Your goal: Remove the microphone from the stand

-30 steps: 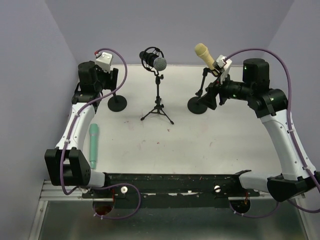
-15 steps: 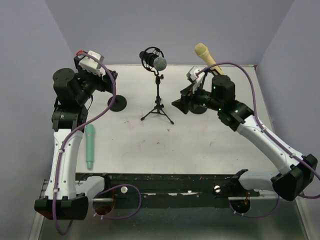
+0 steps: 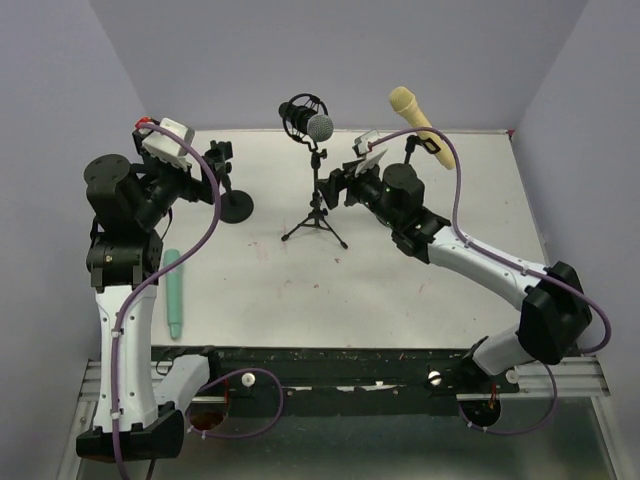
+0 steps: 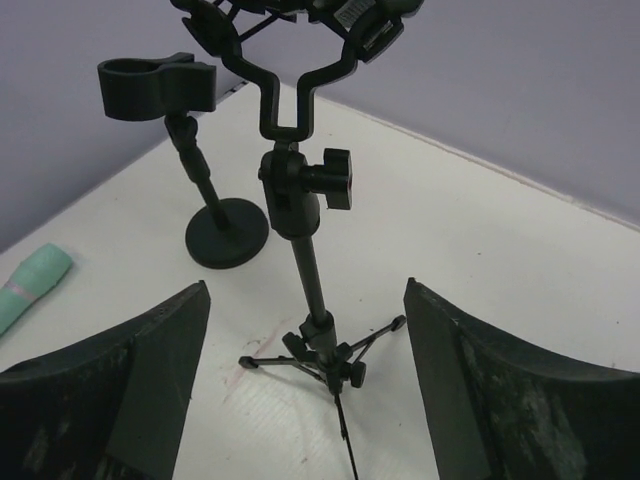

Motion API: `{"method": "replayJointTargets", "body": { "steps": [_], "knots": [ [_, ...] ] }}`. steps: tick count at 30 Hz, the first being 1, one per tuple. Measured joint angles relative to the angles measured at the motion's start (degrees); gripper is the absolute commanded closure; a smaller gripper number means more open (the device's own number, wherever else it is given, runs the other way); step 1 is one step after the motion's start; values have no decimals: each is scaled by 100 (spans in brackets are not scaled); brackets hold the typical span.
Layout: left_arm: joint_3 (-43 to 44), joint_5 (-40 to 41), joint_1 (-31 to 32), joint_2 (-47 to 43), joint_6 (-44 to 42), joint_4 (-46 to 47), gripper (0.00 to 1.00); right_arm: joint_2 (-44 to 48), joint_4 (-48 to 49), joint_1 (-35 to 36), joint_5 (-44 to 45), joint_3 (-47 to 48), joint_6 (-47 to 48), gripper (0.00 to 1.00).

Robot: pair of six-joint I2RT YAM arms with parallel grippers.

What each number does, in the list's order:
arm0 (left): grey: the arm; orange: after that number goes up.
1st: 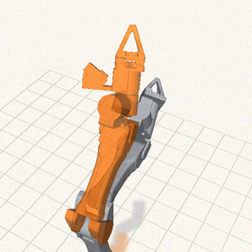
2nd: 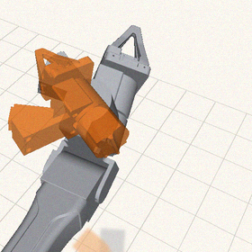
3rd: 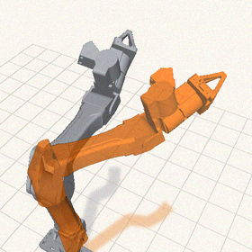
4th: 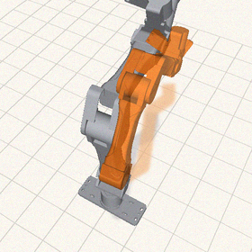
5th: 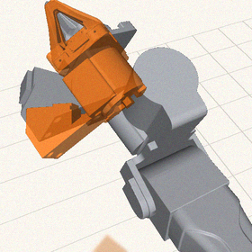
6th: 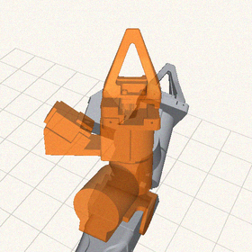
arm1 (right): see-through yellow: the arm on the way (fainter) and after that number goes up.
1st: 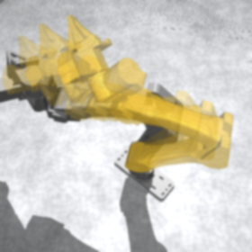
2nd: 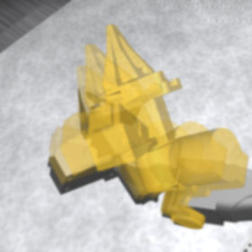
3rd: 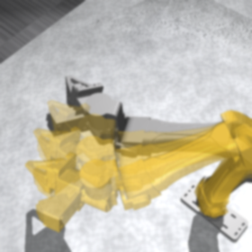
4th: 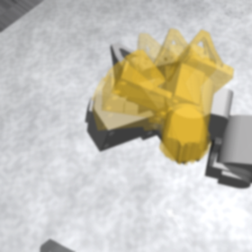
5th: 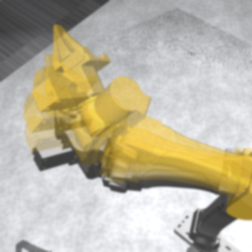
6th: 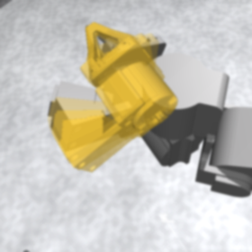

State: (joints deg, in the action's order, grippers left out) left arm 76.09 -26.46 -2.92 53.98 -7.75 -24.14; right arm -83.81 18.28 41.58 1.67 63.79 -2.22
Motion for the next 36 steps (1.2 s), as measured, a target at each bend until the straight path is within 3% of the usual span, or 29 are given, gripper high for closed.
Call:
{"method": "replayJointTargets", "body": {
  "steps": [6,11,14,18,23,28,36],
  "knots": [
    [9,-138,-278,-31,7,-151,8,-533,570,11,66,-11,-380,34],
    [9,-363,-575,-66,188,-146,8,-973,911,11,133,-11,-428,36],
    [7,-474,-769,-131,297,-146,8,-1198,1080,11,190,-11,-404,42],
    [-26,-623,-1001,-282,457,-109,8,-1416,1410,11,214,-35,-319,58],
    [-138,-828,-1333,-494,678,-70,8,-1532,1770,15,173,-144,-208,85],
    [-205,-944,-1449,-632,741,-68,8,-1502,1899,35,37,-264,-26,99],
    [-142,-1091,-1464,-452,741,22,9,-595,1716,20,-1049,-1134,372,100]
  ]
}}
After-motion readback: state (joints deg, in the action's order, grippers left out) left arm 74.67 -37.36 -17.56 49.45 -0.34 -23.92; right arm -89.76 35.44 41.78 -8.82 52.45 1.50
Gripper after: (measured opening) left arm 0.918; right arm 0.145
